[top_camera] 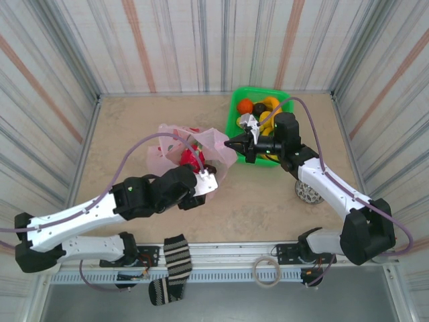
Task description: Place the fake fruits into the plastic bag and tie a complex knot
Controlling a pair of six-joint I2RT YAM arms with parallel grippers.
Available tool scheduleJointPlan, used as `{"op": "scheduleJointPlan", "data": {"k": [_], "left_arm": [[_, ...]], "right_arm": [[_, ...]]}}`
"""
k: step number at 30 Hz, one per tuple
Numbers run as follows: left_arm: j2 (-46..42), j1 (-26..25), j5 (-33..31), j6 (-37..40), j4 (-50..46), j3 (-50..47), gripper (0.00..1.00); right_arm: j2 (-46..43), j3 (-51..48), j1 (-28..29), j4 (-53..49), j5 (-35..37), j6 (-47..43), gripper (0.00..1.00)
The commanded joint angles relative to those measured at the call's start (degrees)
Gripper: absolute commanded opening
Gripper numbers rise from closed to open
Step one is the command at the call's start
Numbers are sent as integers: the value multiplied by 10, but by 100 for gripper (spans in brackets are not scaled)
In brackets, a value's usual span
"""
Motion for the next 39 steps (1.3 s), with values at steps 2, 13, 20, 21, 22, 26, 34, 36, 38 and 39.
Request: {"op": "scheduleJointPlan", "data": {"k": [2, 13, 20, 21, 22, 26, 34, 36, 38, 39], "left_arm": [[11, -3, -90, 51, 59, -16, 77], [-22, 3, -52, 89, 90, -30, 0], [-104, 100, 52, 97, 104, 28, 0], [-118, 127, 82, 98, 112, 38, 0], [-127, 161, 115, 93, 117, 50, 0], [-131, 295, 243, 60, 111, 114, 0], [-45, 547, 535, -56, 124, 269, 0], [-32, 590, 594, -90, 145, 282, 0], [-28, 621, 633, -120, 168, 285, 0], [-26, 632, 656, -132, 176, 286, 0]], "right_arm": [[-14, 8, -3, -16, 3, -1, 0], [-42, 5, -4, -16, 23, 30, 0], [-78, 18, -1, -3, 71, 101, 0], [-82, 26, -1, -7, 81, 110, 0], [-86, 36, 0, -14, 89, 115, 0], [-99, 95, 8, -43, 131, 150, 0], [-115, 238, 8, -111, 207, 213, 0], [-128, 253, 3, -120, 228, 230, 0], [-143, 258, -7, -126, 239, 247, 0], [-151, 258, -16, -128, 243, 258, 0]]}}
